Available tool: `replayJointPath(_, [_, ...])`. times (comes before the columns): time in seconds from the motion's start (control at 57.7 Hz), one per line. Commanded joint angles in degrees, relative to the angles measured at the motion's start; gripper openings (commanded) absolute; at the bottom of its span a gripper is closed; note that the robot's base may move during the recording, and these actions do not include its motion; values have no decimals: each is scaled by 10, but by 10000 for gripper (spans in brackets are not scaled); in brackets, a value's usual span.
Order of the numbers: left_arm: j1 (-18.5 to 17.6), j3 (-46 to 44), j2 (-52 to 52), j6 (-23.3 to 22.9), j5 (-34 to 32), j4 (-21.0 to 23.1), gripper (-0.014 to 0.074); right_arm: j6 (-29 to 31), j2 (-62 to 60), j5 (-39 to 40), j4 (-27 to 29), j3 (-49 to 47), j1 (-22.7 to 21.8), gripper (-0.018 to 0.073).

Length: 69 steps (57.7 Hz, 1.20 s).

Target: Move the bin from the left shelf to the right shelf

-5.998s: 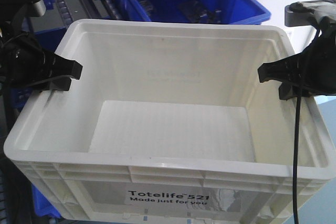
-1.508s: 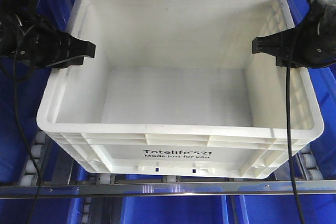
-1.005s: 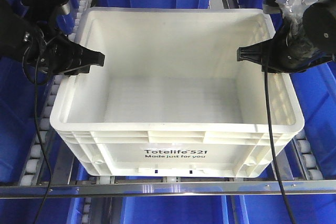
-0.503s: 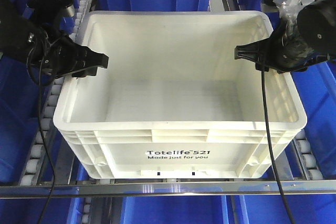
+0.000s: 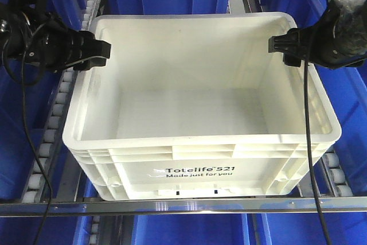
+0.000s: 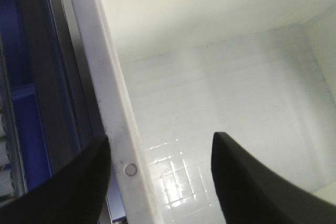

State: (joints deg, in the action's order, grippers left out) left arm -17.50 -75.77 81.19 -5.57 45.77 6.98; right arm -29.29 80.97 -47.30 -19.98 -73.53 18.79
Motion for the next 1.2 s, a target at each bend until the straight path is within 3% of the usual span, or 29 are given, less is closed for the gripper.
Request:
replayJointPath(0.0, [-3,-15,-34,17,-33,9,412,14,-47,59,-17,15,-1,484])
replayJointPath(0.139, [-3,17,-72,48,-55,9,412,34,-95,107,-13,72,-1,484])
replayJointPath(0.364, [-3,125,-173,70,-127,10,412,124,-181,138,31,128,-1,484])
replayJointPath(0.503, [-3,192,-251,84,-176,14,412,136,-247,171,32,177,-1,484])
replayJointPath(0.624, [-3,248,-310,106,-206,44,412,138,-318,207,33,233,-1,484])
replayJointPath(0.797, [-3,325,-392,170,-230,102,412,161,-426,245,31,324,-1,480])
replayJointPath(0.815, [-3,356,-430,203,-234,134,412,169,-480,256,34,366,-1,478])
replayJointPath(1.057, [-3,464,-599,369,-231,283,412,169,-690,283,59,488,-1,478])
replayJointPath(1.179, [-3,522,-684,401,-232,319,412,169,-783,288,57,545,-1,478])
